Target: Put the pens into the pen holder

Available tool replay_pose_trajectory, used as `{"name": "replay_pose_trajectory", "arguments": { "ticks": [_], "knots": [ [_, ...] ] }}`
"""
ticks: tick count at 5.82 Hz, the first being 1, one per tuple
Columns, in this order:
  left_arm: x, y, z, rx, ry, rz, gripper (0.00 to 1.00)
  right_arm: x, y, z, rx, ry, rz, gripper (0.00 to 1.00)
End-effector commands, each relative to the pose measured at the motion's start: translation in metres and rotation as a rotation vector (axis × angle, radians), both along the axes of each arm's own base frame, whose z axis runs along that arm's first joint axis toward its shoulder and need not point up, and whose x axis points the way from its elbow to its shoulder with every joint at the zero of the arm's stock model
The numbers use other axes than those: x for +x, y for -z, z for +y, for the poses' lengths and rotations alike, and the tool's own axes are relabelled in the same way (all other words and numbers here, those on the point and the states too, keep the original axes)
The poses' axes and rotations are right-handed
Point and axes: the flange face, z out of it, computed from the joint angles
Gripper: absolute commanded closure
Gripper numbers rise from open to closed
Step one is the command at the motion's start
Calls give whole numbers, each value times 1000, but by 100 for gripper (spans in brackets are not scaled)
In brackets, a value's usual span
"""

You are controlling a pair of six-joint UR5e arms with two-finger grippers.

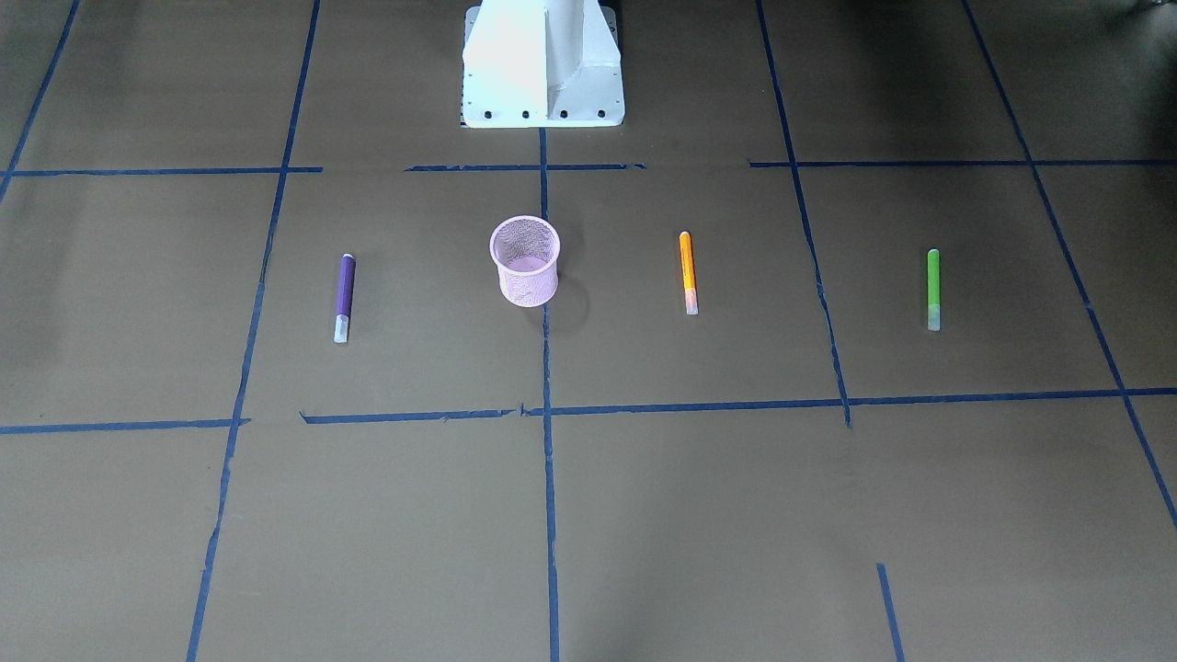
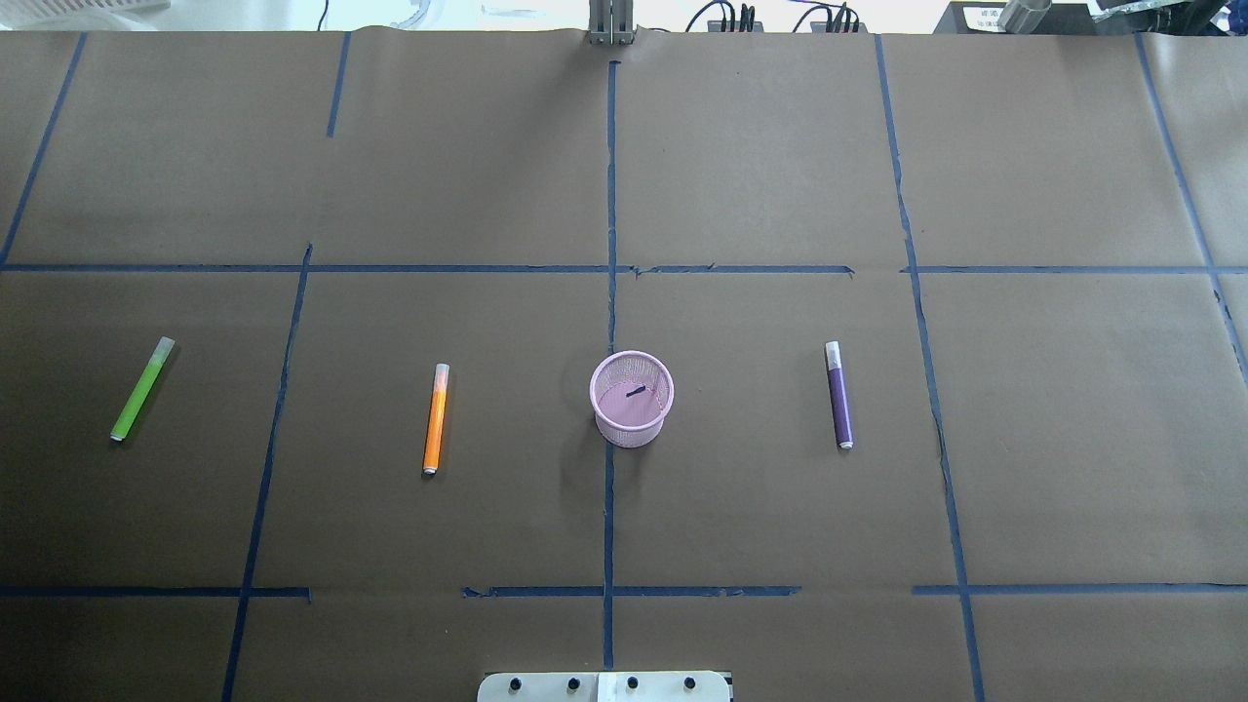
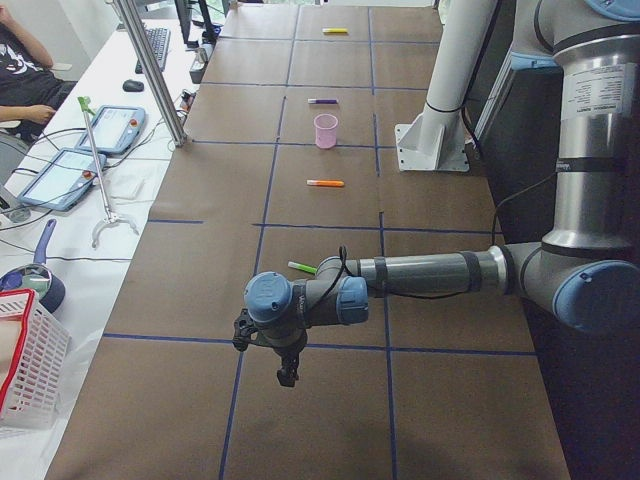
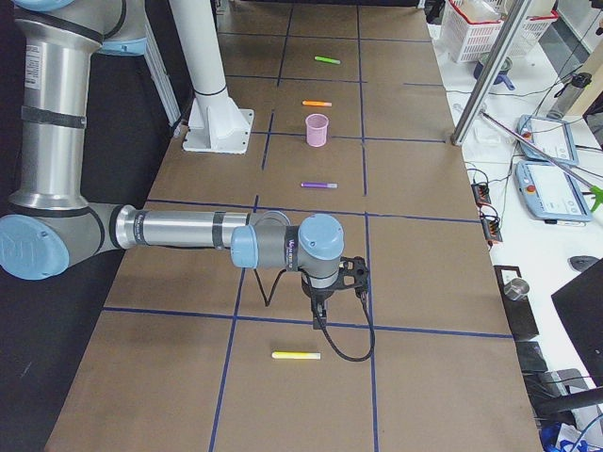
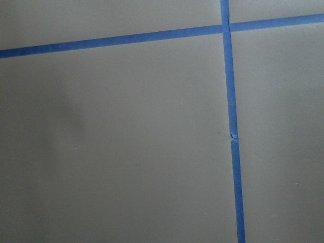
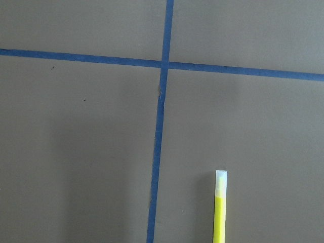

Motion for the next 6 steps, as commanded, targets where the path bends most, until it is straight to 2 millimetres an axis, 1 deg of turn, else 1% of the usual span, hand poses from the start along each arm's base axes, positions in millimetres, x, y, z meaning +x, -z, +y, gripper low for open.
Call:
{"name": "replay_pose_trajectory", "arguments": {
  "ticks": [1,4,6],
  "knots": [
    [0,1,0,2,0,0,0,0,-2,4,6,0,-2,0],
    [0,3,-1,8,0,-1,0,0,-9,7,-10,-1,0,0],
    [1,19,-11,27,7,-4,0,0,-9,7,-9,0,0,0]
  ]
}}
